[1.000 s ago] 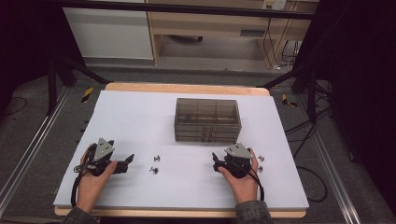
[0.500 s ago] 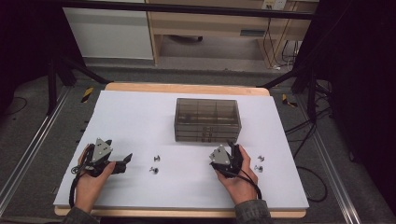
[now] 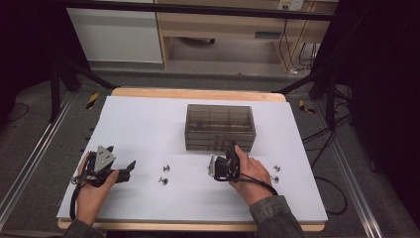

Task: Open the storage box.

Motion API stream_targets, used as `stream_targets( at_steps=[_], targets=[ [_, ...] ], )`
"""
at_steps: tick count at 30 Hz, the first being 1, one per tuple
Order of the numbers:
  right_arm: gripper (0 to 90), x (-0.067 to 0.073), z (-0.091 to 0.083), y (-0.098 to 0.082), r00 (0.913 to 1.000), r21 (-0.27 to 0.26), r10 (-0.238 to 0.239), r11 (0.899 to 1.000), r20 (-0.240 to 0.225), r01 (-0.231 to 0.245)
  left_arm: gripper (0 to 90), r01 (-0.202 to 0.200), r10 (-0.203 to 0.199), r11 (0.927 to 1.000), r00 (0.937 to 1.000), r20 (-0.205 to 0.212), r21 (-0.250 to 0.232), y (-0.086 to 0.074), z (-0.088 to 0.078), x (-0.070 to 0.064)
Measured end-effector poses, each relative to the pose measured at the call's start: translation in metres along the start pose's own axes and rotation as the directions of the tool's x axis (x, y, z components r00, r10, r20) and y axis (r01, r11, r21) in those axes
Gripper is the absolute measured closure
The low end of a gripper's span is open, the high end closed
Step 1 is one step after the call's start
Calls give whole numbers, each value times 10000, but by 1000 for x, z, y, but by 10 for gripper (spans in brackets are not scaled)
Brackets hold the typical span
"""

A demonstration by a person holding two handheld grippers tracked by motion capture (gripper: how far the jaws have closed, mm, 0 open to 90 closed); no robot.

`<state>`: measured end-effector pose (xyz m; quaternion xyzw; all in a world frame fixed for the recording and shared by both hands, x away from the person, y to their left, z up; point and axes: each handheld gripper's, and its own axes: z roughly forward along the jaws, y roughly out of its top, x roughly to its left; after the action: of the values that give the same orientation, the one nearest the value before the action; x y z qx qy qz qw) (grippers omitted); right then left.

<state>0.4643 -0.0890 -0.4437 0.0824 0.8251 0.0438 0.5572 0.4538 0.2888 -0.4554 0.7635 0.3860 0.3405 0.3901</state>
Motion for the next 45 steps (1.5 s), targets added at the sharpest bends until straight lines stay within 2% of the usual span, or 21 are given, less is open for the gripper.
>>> stream_targets(
  at_steps=[4, 8, 14, 19, 21, 25, 32, 45],
  targets=[
    [614, 2, 4, 2, 10000, 132, -65, 9999, 41, 65, 88, 62, -63, 10000, 10000, -49, -11, -1, 0, 1],
    [642, 7, 5, 3, 9993, 63, -205, 9998, 317, 203, 88, 60, -60, 10000, 9999, -84, -10, -1, 0, 2],
    [660, 10, 8, 6, 9967, -268, -474, 9984, 657, 492, 88, 26, -27, 10000, 9999, -111, -46, 0, 2, 0],
    [688, 13, 11, 14, 9927, -416, -693, 9964, 990, 737, 88, -106, 105, 9999, 9999, -95, -28, -1, 2, -2],
    [699, 16, 15, 19, 9863, -560, -1030, 9923, 1286, 1109, 88, -175, 175, 9998, 9998, -133, -15, 0, 1, -2],
    [704, 16, 19, 23, 9877, -631, -967, 9925, 1227, 1050, 88, -176, 175, 9998, 9997, -155, -51, 0, 0, -2],
    [729, 13, 25, 22, 9858, -693, -953, 9920, 1380, 1056, 88, -224, 225, 9997, 9997, -126, 30, 0, 2, -3],
    [786, 18, 31, 23, 9726, -743, -1515, 9832, 1765, 1667, 88, -340, 341, 9994, 9994, -102, 54, 0, 2, -5]
  ],
)
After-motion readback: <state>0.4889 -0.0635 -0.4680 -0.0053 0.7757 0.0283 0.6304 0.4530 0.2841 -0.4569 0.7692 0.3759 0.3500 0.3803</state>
